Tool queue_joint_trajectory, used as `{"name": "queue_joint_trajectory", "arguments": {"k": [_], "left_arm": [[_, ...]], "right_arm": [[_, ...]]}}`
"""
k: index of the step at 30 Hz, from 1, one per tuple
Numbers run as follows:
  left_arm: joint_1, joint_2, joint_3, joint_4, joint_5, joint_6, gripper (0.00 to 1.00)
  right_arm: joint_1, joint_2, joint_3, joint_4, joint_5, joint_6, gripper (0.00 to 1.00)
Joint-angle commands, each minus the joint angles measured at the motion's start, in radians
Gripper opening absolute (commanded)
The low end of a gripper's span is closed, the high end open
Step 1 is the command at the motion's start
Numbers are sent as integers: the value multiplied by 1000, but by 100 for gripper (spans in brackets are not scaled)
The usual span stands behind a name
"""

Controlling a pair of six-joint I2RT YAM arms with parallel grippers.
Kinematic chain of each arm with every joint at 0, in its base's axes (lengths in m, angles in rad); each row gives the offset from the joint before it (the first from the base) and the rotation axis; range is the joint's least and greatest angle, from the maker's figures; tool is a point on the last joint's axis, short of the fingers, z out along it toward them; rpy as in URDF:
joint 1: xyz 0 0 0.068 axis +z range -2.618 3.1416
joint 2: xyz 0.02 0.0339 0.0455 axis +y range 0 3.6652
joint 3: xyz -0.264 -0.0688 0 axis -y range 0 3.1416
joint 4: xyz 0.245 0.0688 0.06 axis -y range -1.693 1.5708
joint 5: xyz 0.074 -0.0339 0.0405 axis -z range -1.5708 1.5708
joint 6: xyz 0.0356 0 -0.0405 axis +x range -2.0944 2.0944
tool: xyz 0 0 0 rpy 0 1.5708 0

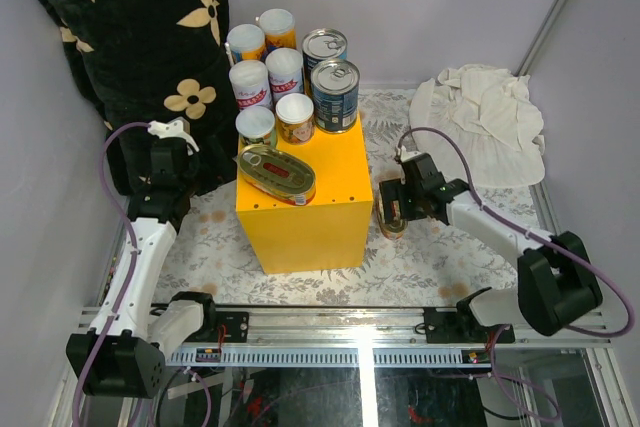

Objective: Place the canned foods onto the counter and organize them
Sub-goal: Adjust the canned food at the center of the board, then pick up the canned food from the center of the board.

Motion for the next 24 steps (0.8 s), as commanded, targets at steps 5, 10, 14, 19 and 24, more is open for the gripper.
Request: {"name": "queue_joint_trajectory", "arguments": {"k": [5,10,14,19,24], "left_arm": [[8,14,7,22,2,22,100],[7,15,7,22,3,22,100],[9,14,3,22,0,22,100],[8,16,3,22,3,23,100],[8,18,4,22,6,22,100]], "right_arm": [[158,-184,-101,76,104,43,99],[199,-108,-69,68,179,59,99],[199,-28,-48,31,269,91,99],[199,-39,-86,47,334,113,99],[188,-98,-145,121,311,104,100]]}}
